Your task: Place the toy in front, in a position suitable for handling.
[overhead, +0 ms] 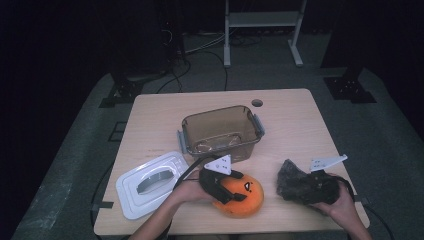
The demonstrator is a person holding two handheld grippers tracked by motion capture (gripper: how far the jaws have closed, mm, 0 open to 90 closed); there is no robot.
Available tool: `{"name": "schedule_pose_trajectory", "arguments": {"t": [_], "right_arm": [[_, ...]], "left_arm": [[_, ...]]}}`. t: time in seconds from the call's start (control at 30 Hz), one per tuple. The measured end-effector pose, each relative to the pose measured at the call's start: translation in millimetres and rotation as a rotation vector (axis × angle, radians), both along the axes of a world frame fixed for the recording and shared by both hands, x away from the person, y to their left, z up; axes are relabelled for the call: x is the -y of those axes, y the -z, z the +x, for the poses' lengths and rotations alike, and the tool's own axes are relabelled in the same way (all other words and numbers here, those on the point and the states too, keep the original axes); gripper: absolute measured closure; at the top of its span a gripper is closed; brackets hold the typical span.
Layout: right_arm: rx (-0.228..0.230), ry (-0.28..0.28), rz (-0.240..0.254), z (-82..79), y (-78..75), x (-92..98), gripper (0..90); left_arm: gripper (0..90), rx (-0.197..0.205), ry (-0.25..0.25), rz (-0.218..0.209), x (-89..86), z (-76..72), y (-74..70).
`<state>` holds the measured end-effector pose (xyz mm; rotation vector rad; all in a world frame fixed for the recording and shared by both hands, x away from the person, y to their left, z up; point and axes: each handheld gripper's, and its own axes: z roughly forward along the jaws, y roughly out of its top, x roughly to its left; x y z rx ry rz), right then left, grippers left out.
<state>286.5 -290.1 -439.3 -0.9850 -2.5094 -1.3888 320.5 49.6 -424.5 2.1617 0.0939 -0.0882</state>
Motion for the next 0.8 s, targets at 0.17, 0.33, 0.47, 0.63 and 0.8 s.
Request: {"name": "schedule_pose_trajectory", "arguments": {"t": [0.17, 0.33, 0.47, 0.63, 0.8], "right_arm": [[0.000, 0.002, 0.001, -0.1, -0.1, 0.4, 35.5], [0.000, -0.002, -0.003, 0.0, 0.0, -0.1, 35.7], [0.005, 0.003, 0.000, -0.2, -0.7, 0.3, 36.2], [0.003, 0.001, 0.000, -0.3, -0.6, 0.4, 36.2], [0.006, 0.003, 0.000, -0.4, -0.7, 1.4, 36.2]], "left_arm": [[27.1, -0.003, 0.004, -0.001, 0.2, 0.9, 1.1], [38.2, -0.013, 0.001, 0.012, 2.2, 0.2, 3.1], [50.2, -0.031, -0.003, 0.020, 1.6, 1.4, 2.1], [60.0, -0.006, -0.024, 0.013, 2.2, -2.3, -0.3], [63.8, 0.000, -0.022, 0.002, 2.2, -4.3, -5.2]]}}
